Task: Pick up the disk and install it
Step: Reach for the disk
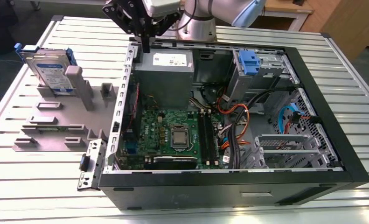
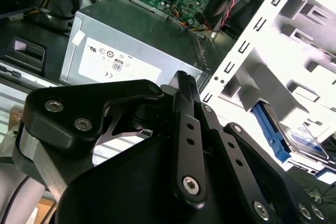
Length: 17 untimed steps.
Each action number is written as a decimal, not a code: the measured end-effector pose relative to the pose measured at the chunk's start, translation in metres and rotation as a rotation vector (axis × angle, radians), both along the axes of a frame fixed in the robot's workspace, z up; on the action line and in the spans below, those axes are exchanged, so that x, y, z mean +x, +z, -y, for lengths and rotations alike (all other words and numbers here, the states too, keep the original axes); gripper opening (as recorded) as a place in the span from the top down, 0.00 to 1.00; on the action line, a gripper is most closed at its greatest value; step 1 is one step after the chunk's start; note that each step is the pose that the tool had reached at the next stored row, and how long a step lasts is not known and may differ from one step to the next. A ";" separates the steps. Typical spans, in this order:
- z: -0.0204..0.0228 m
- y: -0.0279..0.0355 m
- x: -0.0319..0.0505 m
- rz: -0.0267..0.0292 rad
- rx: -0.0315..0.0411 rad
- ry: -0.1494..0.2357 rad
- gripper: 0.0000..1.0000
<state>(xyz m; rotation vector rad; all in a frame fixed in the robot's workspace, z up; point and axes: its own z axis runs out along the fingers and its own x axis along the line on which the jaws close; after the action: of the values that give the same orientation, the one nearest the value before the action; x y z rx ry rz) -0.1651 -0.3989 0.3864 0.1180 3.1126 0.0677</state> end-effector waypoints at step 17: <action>0.0000 -0.0001 -0.0047 0.0000 0.0000 0.000 0.89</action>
<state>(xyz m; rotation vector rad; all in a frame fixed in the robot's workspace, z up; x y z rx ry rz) -0.1699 -0.3989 0.3863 0.1181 3.1126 0.0677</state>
